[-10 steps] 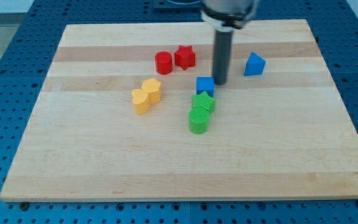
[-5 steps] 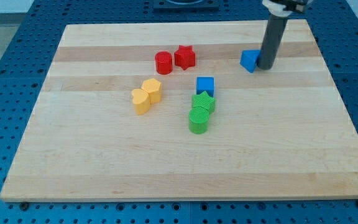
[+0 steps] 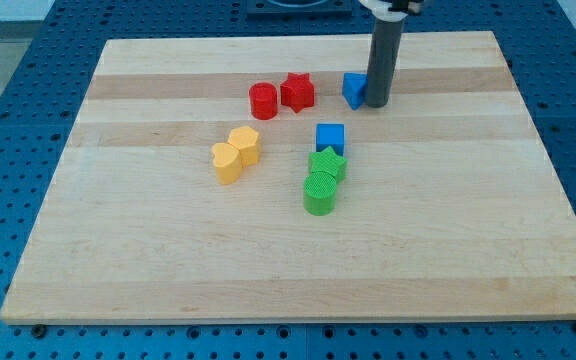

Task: Keep blue blocks vertically above green star

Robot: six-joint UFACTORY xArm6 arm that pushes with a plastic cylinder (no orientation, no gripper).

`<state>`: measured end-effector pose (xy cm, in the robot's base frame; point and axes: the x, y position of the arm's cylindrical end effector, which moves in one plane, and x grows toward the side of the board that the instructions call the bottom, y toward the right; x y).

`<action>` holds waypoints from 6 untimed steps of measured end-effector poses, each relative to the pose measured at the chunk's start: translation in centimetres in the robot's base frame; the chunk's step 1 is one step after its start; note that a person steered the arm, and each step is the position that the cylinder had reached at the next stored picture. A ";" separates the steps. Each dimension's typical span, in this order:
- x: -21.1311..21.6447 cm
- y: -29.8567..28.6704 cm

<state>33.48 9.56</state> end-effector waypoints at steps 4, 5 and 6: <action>1.2 7.5; 0.2 5.9; -2.5 0.9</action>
